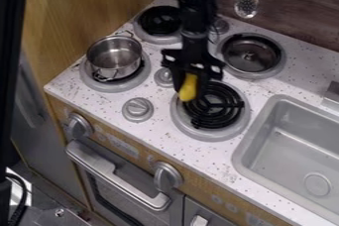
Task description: Put the banana on the lower right burner
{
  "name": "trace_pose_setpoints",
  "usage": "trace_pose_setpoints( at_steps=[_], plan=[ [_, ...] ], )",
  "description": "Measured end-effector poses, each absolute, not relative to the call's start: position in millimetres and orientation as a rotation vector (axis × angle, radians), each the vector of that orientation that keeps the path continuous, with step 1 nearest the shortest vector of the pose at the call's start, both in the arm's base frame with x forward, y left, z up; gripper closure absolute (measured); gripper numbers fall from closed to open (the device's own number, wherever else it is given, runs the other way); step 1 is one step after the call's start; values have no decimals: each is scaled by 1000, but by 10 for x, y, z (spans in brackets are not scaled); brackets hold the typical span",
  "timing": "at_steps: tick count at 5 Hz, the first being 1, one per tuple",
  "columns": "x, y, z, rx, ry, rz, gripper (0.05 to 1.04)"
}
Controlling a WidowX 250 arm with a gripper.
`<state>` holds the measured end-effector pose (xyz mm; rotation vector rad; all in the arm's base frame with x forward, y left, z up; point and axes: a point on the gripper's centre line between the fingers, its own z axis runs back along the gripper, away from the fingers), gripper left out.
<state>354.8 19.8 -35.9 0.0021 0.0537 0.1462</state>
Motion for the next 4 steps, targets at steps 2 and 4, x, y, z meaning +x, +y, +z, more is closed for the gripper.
trace_pose_setpoints(
  at_steps=[2, 4],
  plan=[
    [3471, -42, -425, 7, 66, 81, 570],
    [3506, -85, -437, 20, 82, 80, 212]
  ],
)
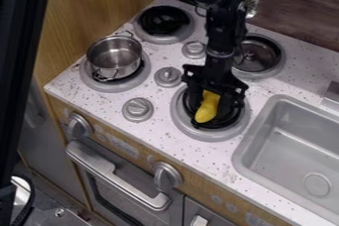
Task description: Put the banana on the lower right burner
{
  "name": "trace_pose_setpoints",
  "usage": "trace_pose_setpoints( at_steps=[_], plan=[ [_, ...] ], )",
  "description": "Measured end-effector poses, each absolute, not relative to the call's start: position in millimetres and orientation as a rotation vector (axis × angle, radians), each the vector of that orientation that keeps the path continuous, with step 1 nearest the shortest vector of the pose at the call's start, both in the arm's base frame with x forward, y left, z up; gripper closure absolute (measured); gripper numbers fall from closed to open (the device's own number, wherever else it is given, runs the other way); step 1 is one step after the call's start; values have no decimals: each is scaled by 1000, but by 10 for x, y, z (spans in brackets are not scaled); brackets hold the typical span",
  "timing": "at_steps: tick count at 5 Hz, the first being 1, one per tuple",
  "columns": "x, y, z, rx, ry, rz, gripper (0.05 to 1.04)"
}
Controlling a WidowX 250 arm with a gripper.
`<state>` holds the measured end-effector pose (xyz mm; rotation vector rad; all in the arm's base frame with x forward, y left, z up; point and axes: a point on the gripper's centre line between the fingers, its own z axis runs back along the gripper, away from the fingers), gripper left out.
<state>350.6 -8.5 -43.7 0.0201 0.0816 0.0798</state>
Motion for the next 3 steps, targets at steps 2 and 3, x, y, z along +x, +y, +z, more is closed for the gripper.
trace_pose_setpoints(
  at_steps=[2, 3],
  plan=[
    [3606, -39, -51, 39, 9, 66, 81],
    [3594, -48, 166, 37, -40, 65, 83]
  ],
)
